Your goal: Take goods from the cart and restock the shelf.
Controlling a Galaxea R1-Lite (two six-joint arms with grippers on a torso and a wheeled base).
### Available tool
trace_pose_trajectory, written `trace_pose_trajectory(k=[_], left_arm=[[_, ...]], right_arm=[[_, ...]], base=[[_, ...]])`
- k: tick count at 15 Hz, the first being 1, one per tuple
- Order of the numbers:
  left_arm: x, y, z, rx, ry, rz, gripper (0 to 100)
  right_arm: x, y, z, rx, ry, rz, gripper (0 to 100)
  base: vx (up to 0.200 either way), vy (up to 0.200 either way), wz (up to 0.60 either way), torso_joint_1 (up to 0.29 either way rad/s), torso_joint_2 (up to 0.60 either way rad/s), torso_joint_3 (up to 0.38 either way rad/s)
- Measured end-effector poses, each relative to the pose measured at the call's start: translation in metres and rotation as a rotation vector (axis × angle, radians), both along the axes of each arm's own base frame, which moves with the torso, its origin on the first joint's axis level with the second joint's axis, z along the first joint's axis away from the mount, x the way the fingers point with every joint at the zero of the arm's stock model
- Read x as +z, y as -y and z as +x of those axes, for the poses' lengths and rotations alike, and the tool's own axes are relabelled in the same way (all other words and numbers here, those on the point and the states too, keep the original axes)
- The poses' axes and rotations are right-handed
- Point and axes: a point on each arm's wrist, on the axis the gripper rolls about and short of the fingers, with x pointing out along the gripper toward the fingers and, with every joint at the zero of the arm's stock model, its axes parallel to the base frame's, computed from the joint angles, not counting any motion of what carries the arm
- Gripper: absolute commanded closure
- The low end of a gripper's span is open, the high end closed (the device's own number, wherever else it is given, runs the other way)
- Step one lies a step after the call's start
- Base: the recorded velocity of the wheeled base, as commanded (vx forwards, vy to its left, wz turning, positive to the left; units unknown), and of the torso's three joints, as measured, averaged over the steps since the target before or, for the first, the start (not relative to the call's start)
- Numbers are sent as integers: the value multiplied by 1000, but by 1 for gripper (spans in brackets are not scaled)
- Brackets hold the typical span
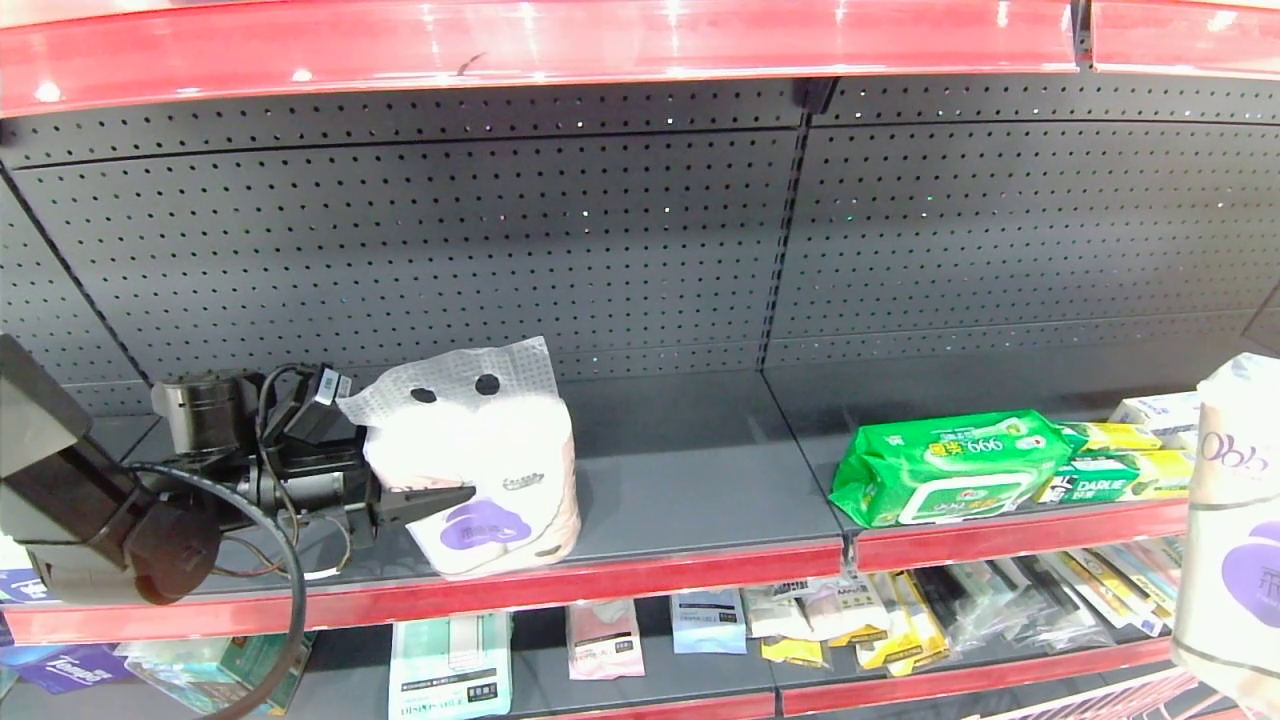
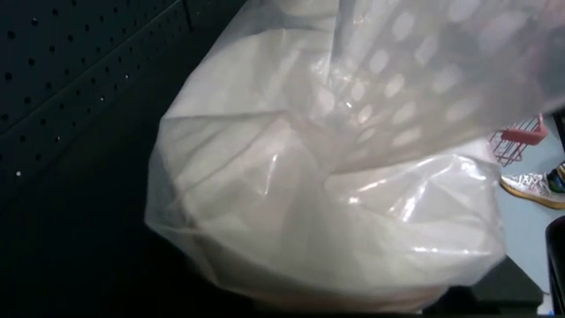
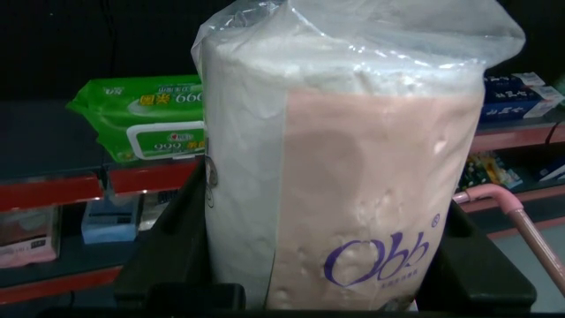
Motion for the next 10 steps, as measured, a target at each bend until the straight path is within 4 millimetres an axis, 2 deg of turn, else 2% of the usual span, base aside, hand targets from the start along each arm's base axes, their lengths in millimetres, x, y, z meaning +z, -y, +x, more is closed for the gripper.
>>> trace_pose_trajectory(k=[10], left_arm=[[0,2,1,3,-4,2,100]], right_arm=[[0,0,0,0,-1,0,100]], base=[[0,0,0,0,0,0]])
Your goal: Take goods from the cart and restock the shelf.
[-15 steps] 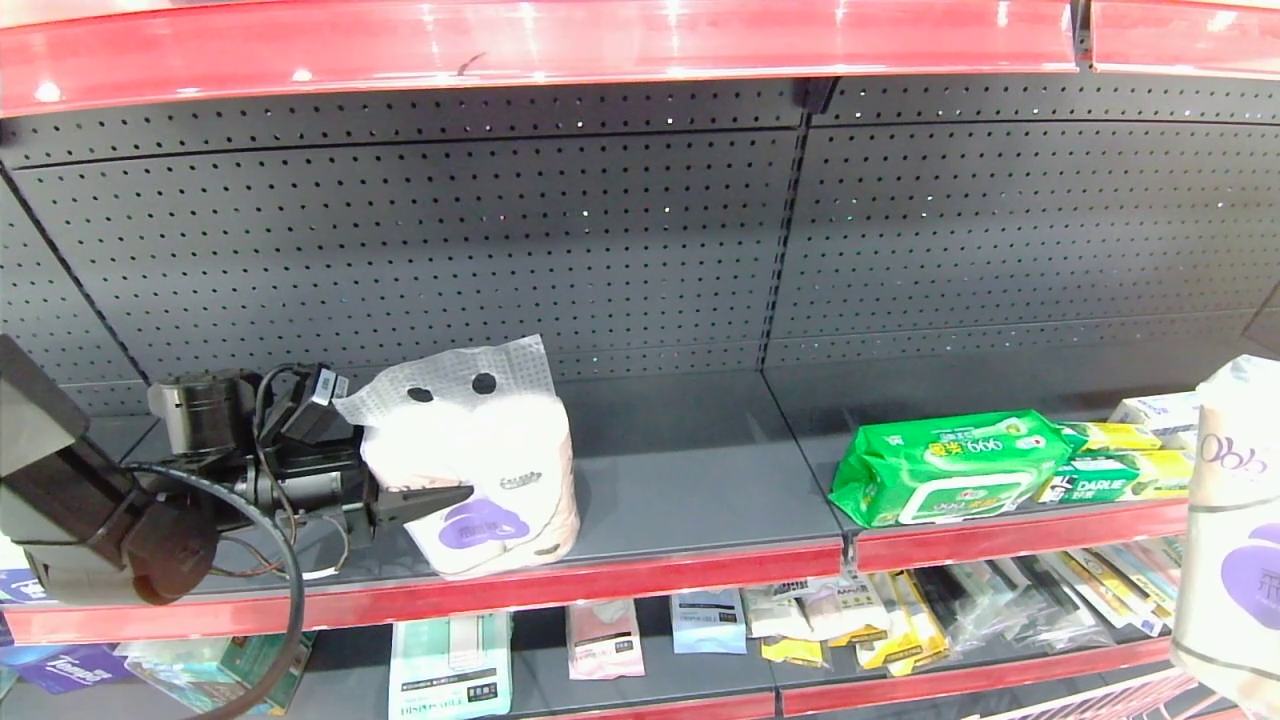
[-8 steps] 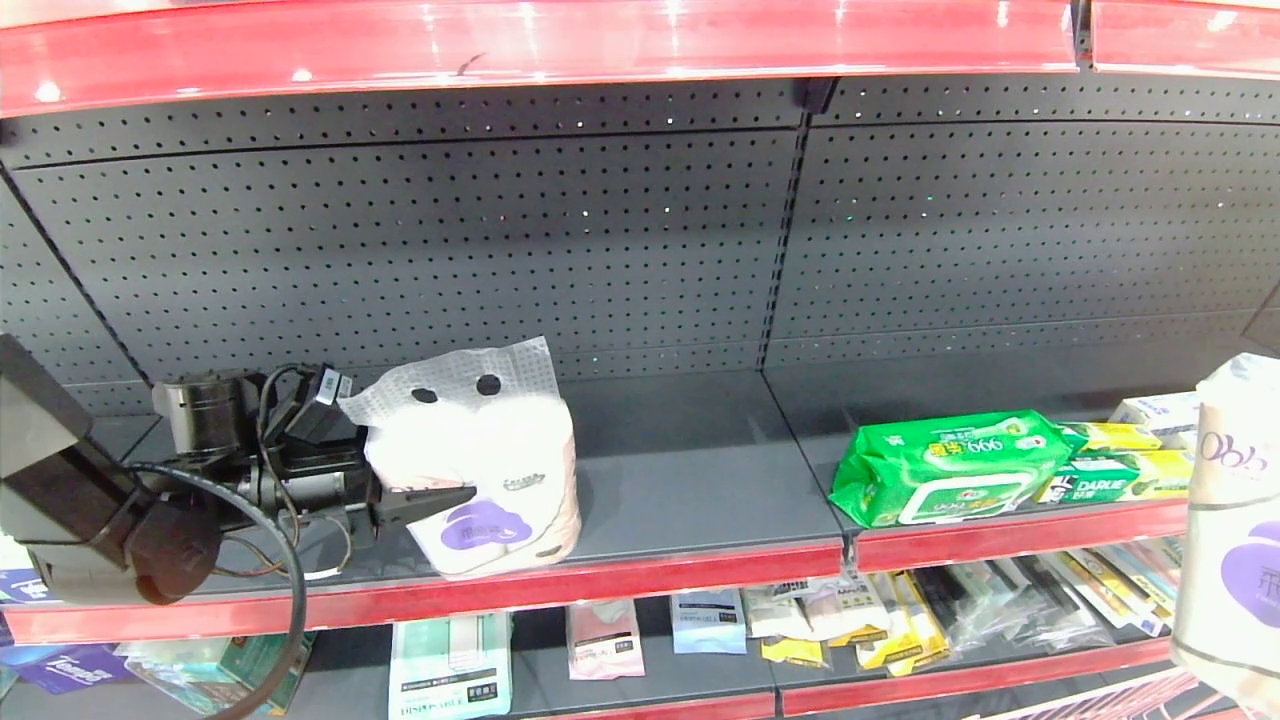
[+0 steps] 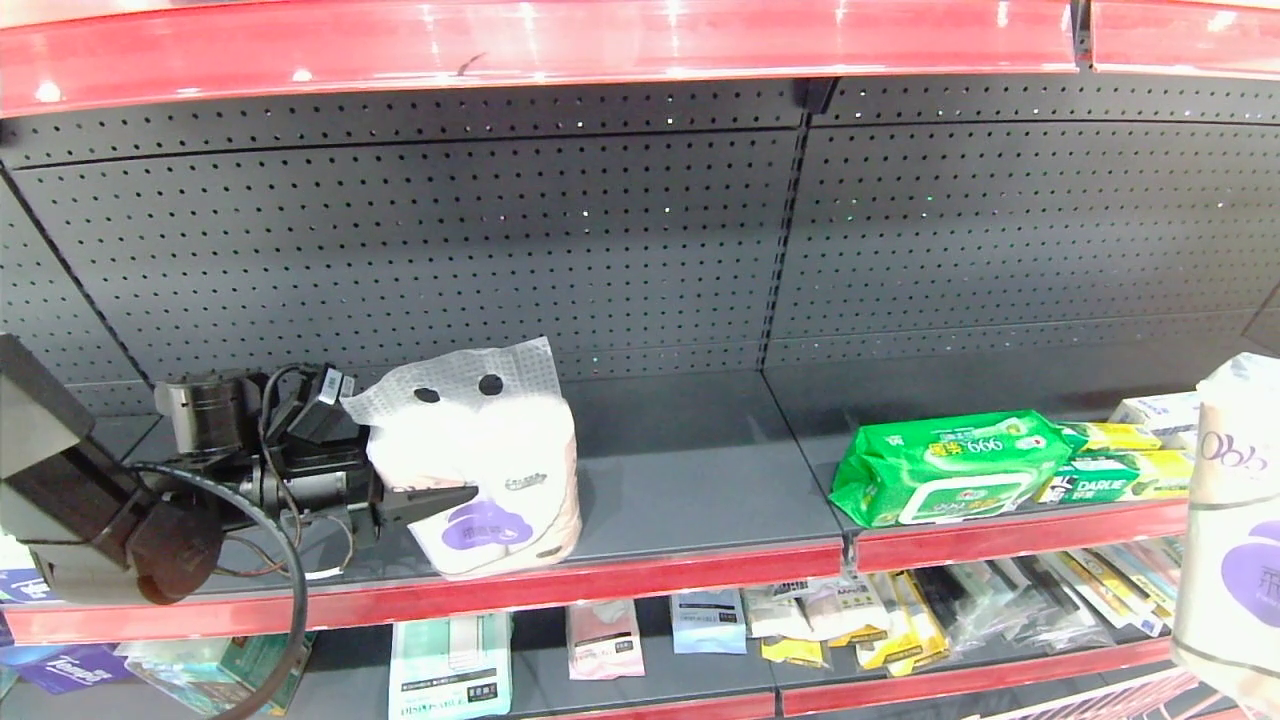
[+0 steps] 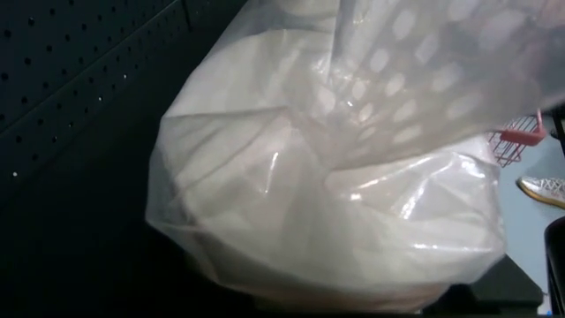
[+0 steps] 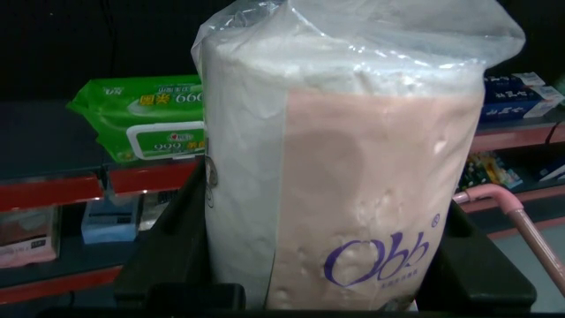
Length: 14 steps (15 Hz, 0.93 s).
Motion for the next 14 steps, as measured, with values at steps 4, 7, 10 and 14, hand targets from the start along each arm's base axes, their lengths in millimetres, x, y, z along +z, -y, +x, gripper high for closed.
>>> trace_pose_trajectory(k=[4,7,10,14], left_arm=[[-2,1,-1,1,-28,-5,0],[1,0,-2,5,-32,-9,0],[17,-3,-6,21,-46,-33,0],[43,-14,-14,58,11,-42,0]], right_arm=[[0,0,0,-1,0,0,100],[0,0,0,-1,-1,1,100],[-1,0,0,-1,-1,1,100],[-3,0,1,0,-13,3,100]], base=[[0,0,0,0,0,0],[0,0,0,0,0,0],[0,0,0,0,0,0],[0,0,0,0,0,0]])
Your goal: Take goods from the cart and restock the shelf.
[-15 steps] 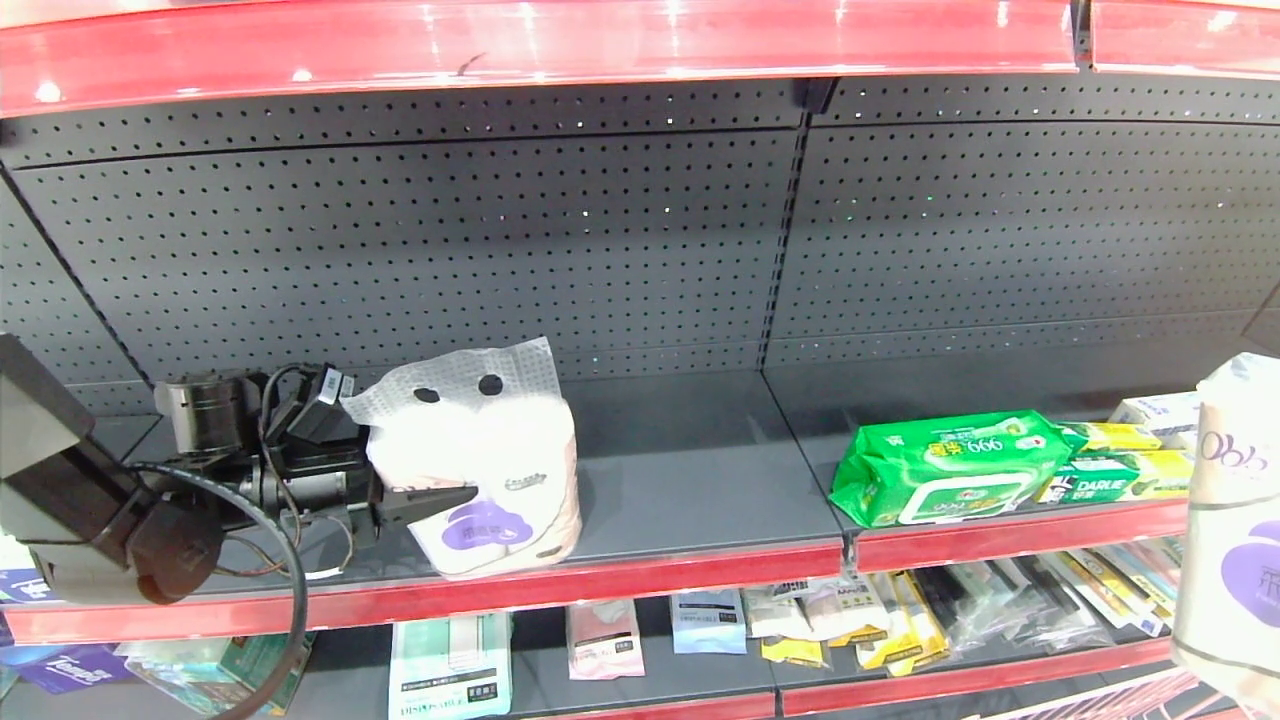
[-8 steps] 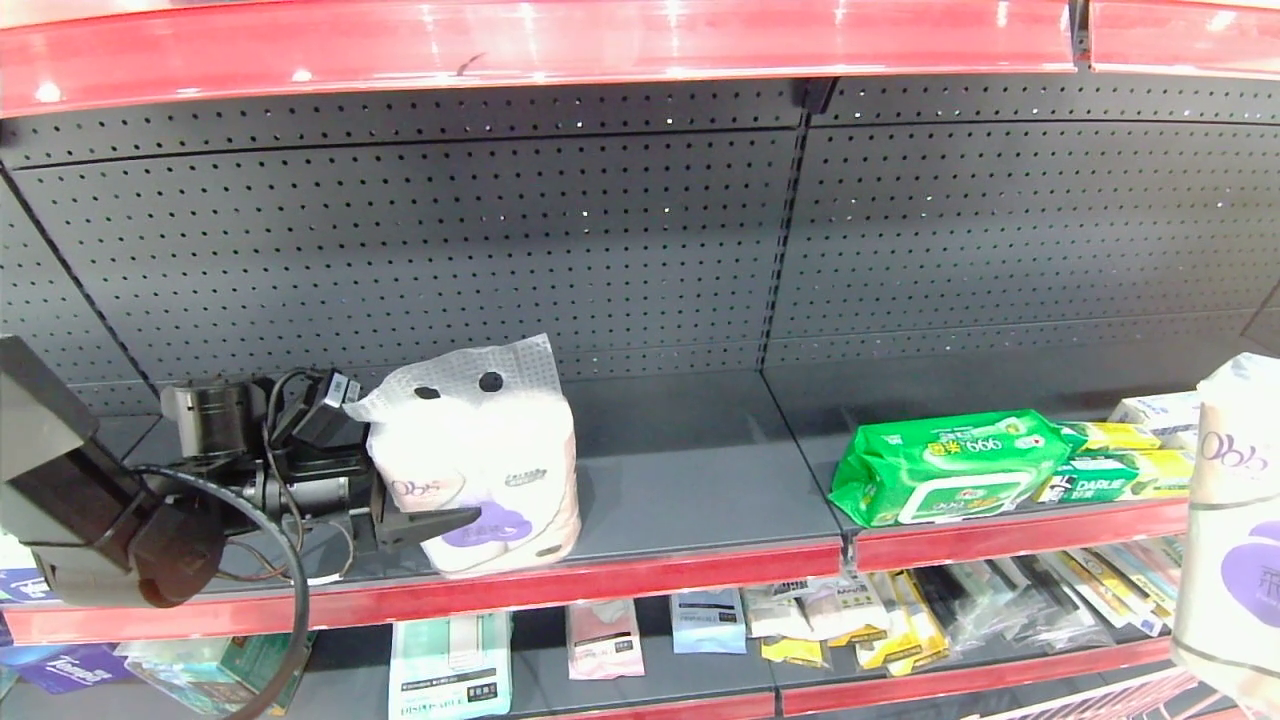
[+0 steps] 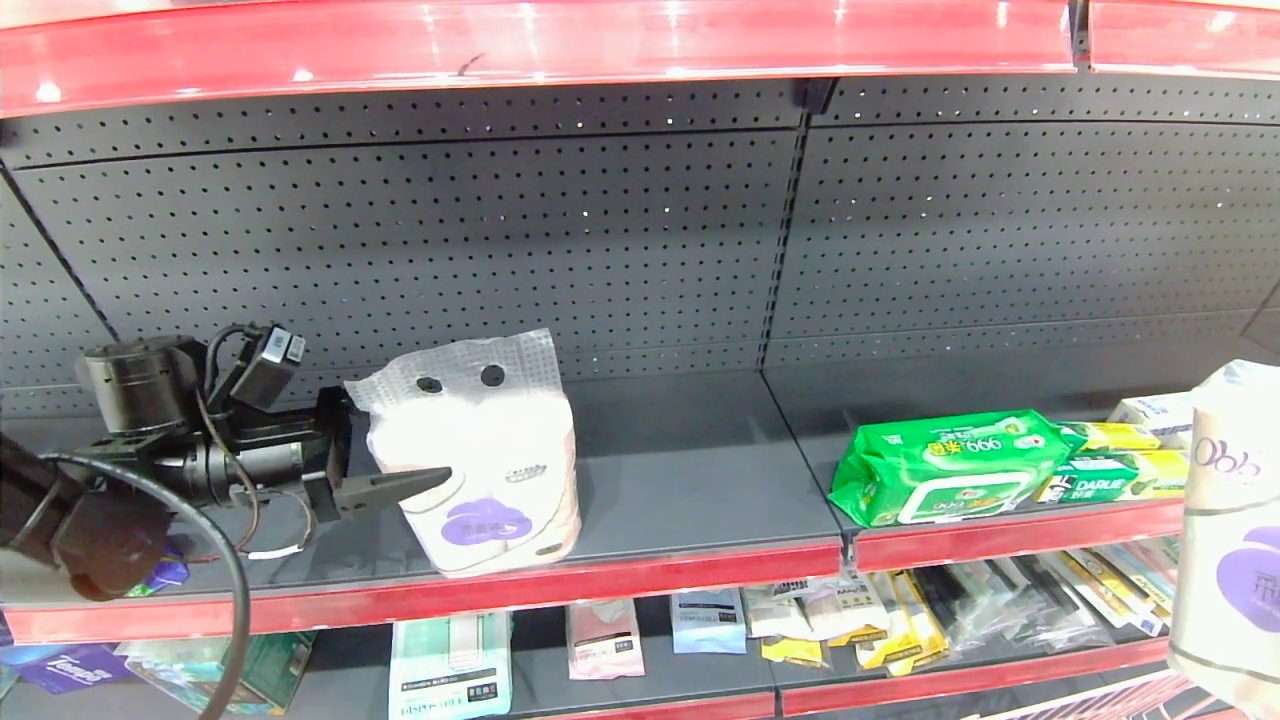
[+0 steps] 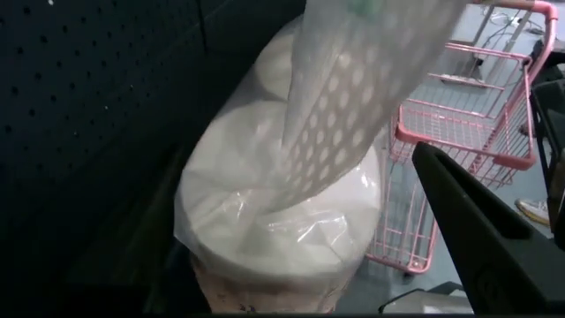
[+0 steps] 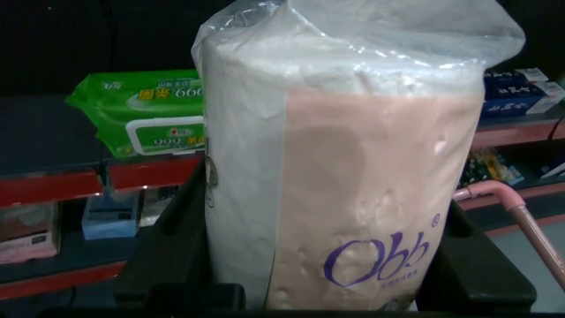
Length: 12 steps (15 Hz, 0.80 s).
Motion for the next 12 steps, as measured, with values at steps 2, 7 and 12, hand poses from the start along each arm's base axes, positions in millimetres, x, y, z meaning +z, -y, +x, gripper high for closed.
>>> trace_pose_trajectory(k=[2,7,12], left_arm=[[11,-3,-3,14,3,-11,0],[47,-7,-3,125,-11,-102,0],[70,-10,0,391,12,-250,0]], right_arm=[[0,0,1,0,-4,0,100],[1,0,2,0,-6,0,100],[-1,0,3,2,-17,2,100]], base=[[0,0,0,0,0,0],[0,0,0,0,0,0],[0,0,0,0,0,0]])
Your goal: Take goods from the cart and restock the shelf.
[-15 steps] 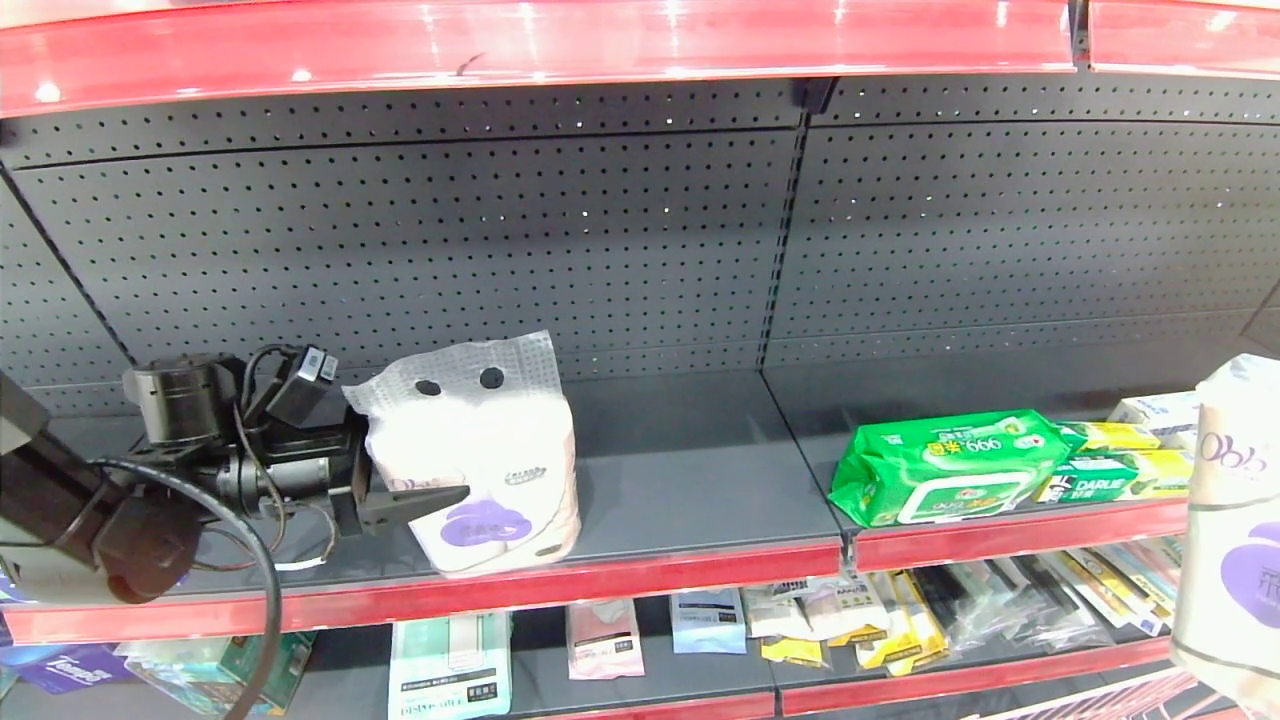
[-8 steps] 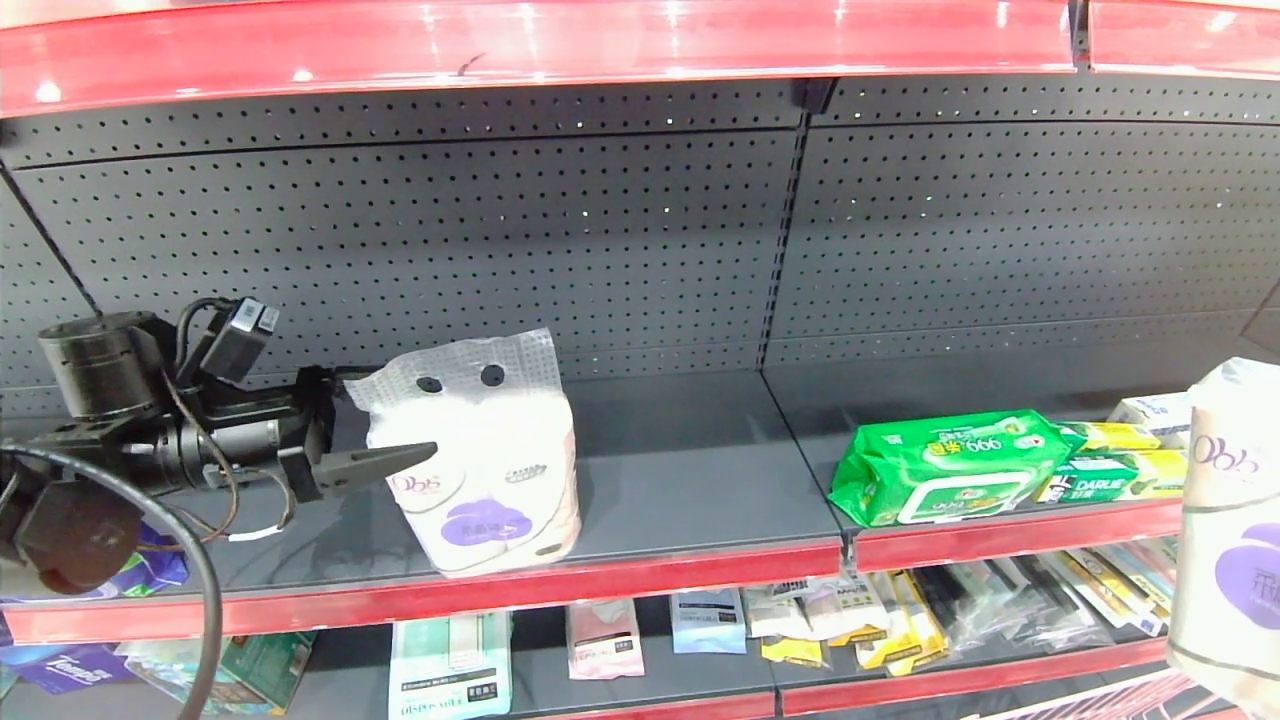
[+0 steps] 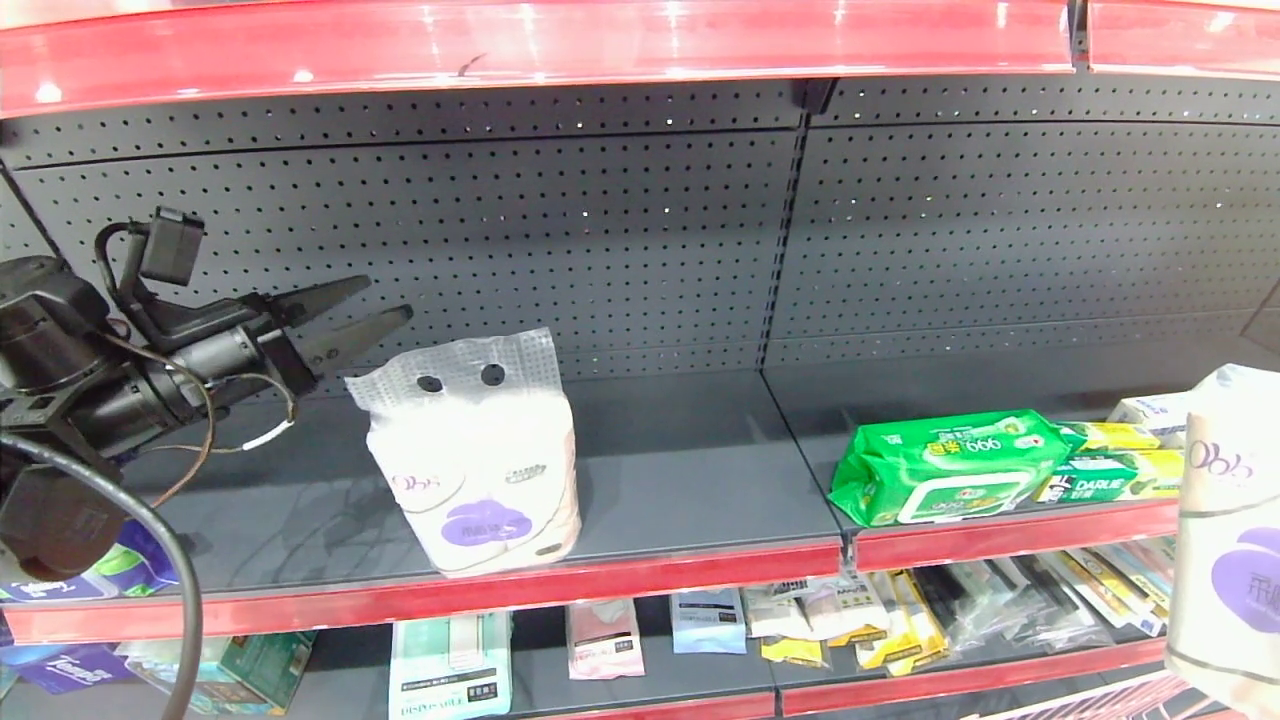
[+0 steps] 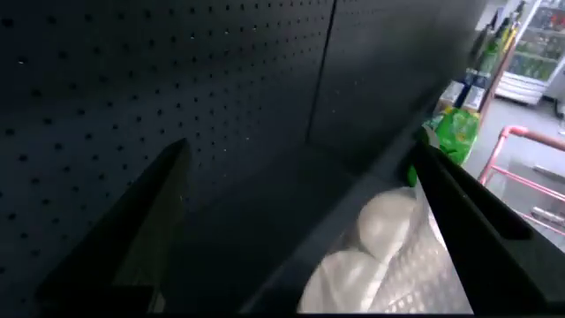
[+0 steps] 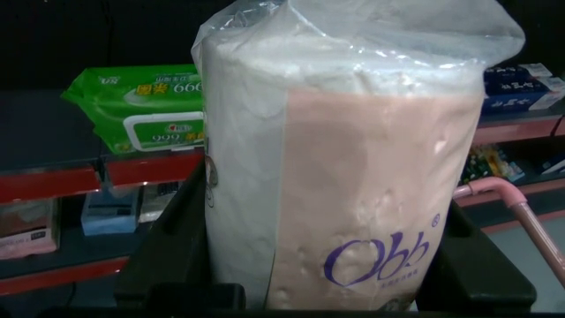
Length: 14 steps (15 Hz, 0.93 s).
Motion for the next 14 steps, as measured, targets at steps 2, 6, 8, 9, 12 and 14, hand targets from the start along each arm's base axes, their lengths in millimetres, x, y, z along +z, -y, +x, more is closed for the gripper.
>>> trace_pose_trajectory(k=[2,6,8,9,12,14], left_arm=[[2,-3,0,143,0,-35,0],[-7,-10,0,470,-49,-50,0],[-9,-16,3,686,-78,-53,0],[-8,-18,6,789,-95,-55,0],[-5,-22,6,965,-206,-21,0],[4,-19,-12,932,-295,15,0]], right_arm=[[0,0,1,0,-2,1,100],[0,0,1,1,-3,1,100],[0,0,1,1,-3,1,100],[0,0,1,1,-2,1,100],[-1,0,-1,8,-1,2,100],[0,-1,0,19,4,3,100]], base=[[0,0,0,0,0,0],[0,0,0,0,0,0],[0,0,0,0,0,0],[0,0,0,0,0,0],[0,0,0,0,0,0],[0,0,0,0,0,0]])
